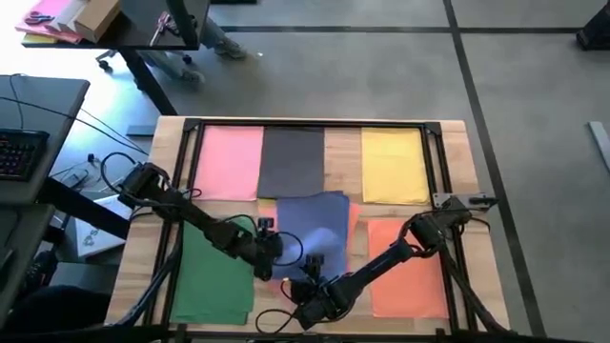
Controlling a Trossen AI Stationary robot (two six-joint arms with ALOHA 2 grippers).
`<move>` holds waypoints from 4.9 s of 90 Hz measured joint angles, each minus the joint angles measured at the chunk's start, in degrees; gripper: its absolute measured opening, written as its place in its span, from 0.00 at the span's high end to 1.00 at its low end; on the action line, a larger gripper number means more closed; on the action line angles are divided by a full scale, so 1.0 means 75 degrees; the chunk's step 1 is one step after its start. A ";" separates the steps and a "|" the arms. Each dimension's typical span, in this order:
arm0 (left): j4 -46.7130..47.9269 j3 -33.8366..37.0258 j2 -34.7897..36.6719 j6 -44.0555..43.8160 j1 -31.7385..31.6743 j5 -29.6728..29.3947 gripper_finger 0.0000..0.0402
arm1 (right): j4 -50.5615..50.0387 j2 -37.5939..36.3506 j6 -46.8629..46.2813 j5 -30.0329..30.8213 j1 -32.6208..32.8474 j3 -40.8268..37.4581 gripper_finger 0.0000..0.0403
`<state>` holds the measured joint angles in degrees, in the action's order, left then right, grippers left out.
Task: Organize paper
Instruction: Stack the pink color paper on top of the other pink color paper
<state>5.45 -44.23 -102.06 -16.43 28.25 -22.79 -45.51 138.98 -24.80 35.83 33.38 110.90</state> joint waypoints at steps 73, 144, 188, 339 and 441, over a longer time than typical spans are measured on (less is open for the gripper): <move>-0.0128 0.0038 -0.0011 -0.0125 -0.0003 0.0015 0.66 | 0.0755 0.0251 0.0235 0.0423 -0.0051 0.0241 0.48; -0.0133 0.0032 -0.0011 -0.0779 -0.0090 0.0346 0.66 | -0.0041 0.0254 0.0328 0.1647 0.0154 0.0922 0.48; -0.0137 0.0032 -0.0011 -0.0868 -0.0078 0.0365 0.66 | -0.1725 0.0256 -0.0629 0.0754 -0.0055 0.1176 0.59; -0.2364 -0.0428 -0.0816 0.1015 0.2457 -0.0113 0.64 | -0.3954 0.1412 -0.1796 -0.1422 -0.0005 0.2846 1.00; -0.2101 -0.0396 -0.0320 0.0817 0.2148 0.0195 0.64 | -0.3361 0.1542 -0.1111 -0.2206 -0.0139 0.2853 1.00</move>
<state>-10.30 -47.20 -104.46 -10.30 44.36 -21.33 -70.72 150.54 -33.13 19.29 32.34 132.30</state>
